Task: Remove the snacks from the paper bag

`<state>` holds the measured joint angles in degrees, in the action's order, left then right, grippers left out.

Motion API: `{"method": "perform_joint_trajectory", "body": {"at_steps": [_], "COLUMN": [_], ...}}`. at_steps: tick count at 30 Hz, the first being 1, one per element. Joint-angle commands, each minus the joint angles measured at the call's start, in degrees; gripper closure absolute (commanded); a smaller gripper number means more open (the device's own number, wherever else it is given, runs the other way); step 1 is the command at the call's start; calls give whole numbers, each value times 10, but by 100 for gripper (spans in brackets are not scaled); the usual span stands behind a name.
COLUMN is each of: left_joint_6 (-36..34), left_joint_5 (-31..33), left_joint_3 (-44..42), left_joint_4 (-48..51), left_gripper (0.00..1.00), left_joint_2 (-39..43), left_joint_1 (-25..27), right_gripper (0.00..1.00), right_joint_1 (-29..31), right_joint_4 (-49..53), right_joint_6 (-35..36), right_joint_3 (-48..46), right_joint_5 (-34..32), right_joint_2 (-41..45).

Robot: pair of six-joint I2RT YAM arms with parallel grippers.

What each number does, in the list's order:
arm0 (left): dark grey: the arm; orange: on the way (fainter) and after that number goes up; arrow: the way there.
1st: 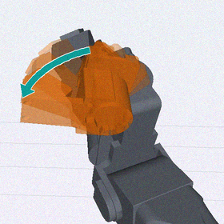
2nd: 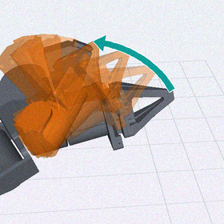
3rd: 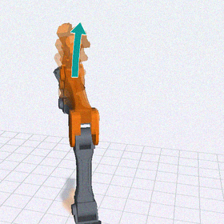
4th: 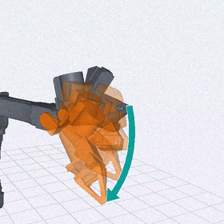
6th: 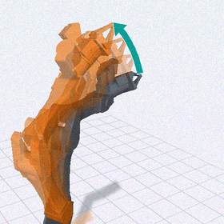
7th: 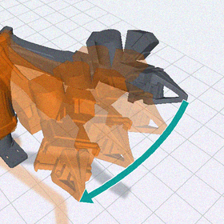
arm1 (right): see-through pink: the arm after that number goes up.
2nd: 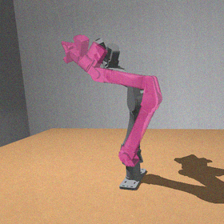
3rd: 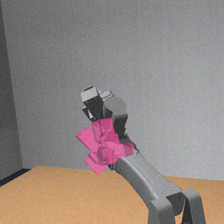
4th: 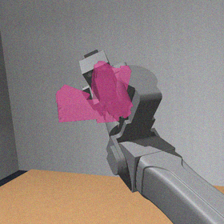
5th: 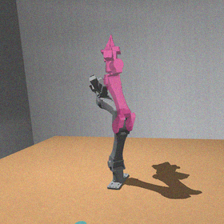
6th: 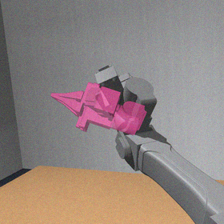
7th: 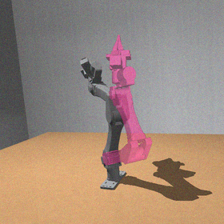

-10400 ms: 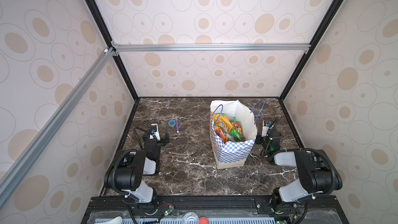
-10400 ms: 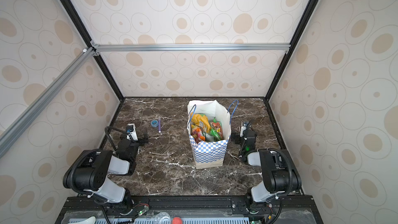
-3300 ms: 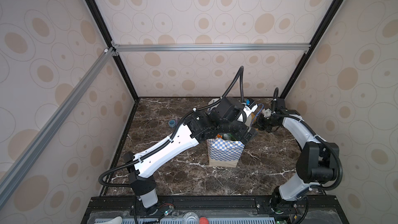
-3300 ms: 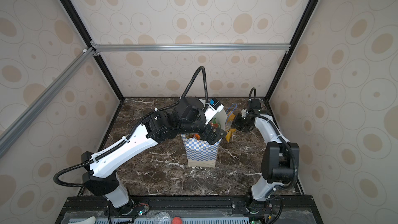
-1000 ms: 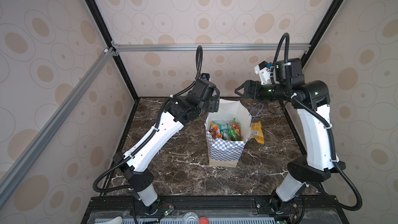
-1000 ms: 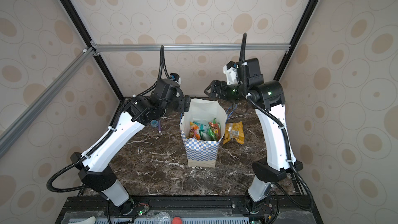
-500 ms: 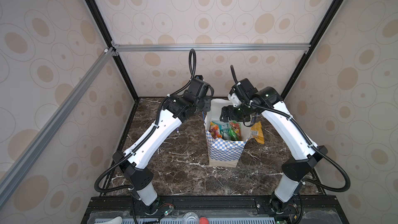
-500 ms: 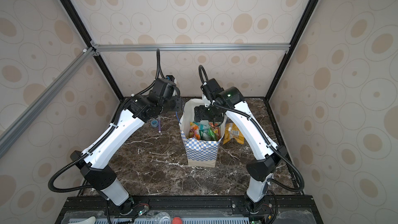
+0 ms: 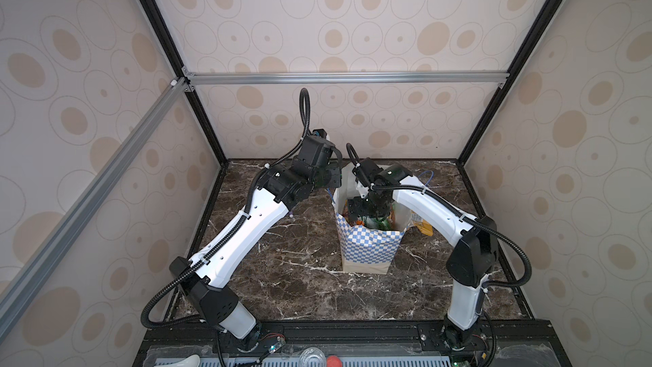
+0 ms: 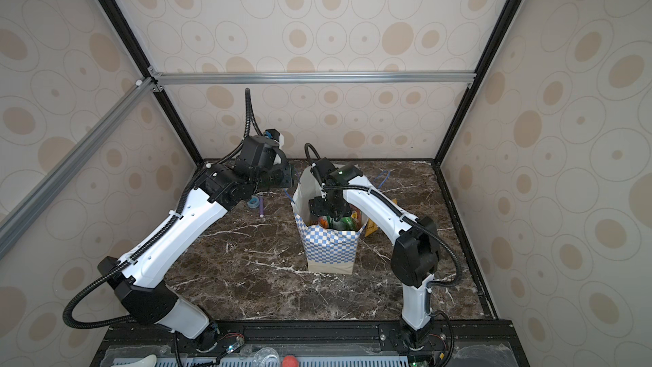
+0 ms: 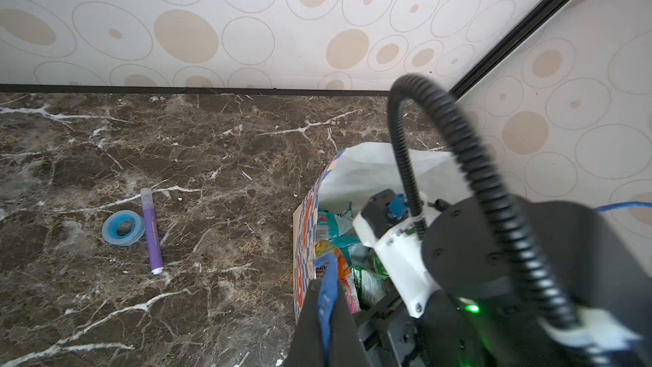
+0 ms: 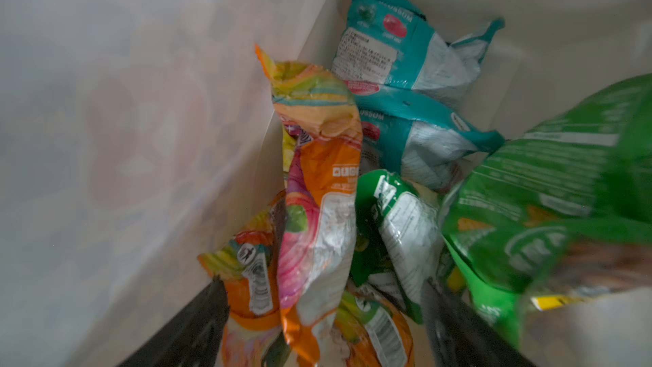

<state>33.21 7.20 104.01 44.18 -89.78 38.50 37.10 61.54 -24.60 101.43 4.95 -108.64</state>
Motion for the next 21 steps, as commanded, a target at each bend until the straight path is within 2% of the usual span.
{"method": "perform_joint_trajectory", "body": {"at_steps": [1,9,12,15,19,21], "left_joint_6": [15,11,5,2,-1,-2], "left_joint_5": [-11,-23,-23,-22,-24,-25], "left_joint_3": [2,39,55,64,70,72], "left_joint_4": [-26,-22,-13,-7,-5,-5], "left_gripper": [100,100,100,100,100,100], "left_joint_2": [6,-21,-30,-36,-41,-43], "left_joint_1": [-7,-8,-8,-10,-13,-15], "right_gripper": [11,11,16,30,63,75], "right_joint_1": [4,4,4,4,4,3], "right_joint_4": [-56,-146,-154,-157,-158,-157], "right_joint_6": [-7,-26,-26,-21,-16,-17], "right_joint_3": [-35,-136,-149,-150,-146,-145], "right_joint_5": [9,23,35,39,34,31], "right_joint_2": [-9,-25,-39,-47,-39,-28]}}
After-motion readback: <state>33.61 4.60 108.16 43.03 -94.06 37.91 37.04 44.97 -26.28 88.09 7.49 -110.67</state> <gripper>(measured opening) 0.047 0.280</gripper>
